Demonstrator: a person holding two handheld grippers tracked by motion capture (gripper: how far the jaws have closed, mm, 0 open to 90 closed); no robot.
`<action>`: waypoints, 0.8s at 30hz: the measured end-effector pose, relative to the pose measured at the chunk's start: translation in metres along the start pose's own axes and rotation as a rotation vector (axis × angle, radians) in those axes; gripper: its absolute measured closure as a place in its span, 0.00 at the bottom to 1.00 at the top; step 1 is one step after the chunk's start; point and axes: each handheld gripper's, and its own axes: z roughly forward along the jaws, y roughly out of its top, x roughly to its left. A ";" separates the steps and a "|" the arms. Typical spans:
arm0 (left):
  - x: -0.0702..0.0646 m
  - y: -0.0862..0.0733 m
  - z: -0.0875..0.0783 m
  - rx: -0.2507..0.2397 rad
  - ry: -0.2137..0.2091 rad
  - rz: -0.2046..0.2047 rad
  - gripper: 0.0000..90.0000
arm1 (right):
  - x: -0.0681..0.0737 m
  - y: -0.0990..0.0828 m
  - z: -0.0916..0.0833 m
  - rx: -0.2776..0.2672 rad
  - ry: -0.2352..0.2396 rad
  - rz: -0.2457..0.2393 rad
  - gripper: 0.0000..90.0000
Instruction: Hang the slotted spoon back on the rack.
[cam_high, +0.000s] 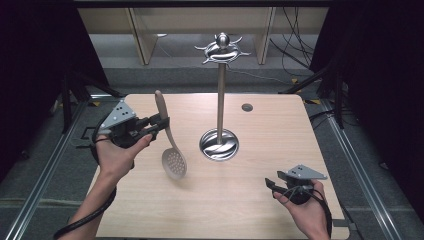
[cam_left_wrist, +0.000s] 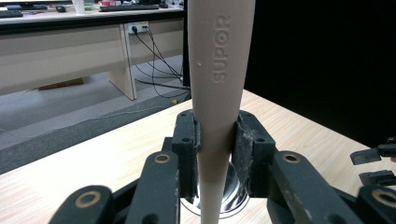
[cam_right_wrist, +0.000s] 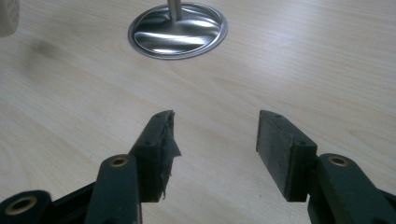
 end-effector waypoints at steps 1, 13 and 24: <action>0.000 0.000 0.000 0.000 0.000 0.000 0.79 | 0.000 0.000 0.000 0.000 0.000 0.000 0.52; -0.001 0.005 0.005 -0.004 0.003 0.002 0.79 | 0.001 0.001 -0.002 -0.027 -0.022 -0.049 0.52; -0.003 0.012 0.015 -0.008 -0.002 0.005 0.79 | 0.002 0.000 -0.002 -0.021 -0.015 -0.022 0.52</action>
